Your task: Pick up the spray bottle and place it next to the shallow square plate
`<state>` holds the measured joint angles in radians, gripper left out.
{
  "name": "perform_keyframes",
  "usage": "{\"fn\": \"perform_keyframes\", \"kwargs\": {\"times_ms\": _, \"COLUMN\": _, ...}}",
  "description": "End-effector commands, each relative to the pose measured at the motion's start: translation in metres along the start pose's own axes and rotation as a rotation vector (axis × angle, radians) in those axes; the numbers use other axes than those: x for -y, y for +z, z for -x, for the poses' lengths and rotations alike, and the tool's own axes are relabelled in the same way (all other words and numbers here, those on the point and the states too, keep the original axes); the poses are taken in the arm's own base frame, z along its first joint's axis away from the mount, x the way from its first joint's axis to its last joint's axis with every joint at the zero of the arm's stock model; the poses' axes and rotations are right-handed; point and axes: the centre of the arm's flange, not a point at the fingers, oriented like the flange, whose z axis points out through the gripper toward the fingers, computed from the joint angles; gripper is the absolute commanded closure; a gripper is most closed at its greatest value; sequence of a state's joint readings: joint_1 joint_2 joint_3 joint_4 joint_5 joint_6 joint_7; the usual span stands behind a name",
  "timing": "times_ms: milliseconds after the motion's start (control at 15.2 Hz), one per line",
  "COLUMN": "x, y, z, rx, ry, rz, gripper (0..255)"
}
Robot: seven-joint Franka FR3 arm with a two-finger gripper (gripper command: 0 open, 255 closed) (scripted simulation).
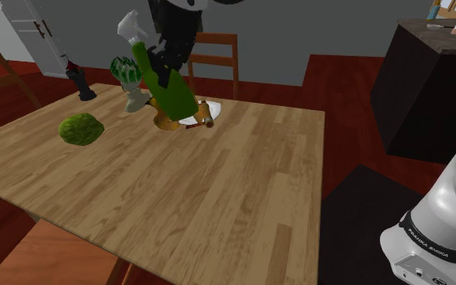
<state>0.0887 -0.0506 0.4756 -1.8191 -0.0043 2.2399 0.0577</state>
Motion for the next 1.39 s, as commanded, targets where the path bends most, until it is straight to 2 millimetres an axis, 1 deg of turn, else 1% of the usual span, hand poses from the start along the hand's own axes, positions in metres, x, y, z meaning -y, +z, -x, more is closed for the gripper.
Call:
{"fn": "perform_keyframes", "kwargs": {"times_ms": 0, "x": -0.026, "y": 0.000, "z": -0.002, "rx": 0.000, "ry": -0.001, "rz": 0.000, "gripper": 255}}
{"fn": "perform_keyframes", "kwargs": {"times_ms": 1320, "x": -0.290, "y": 0.006, "z": -0.015, "rx": 0.000, "ry": -0.001, "rz": 0.000, "gripper": 255}}
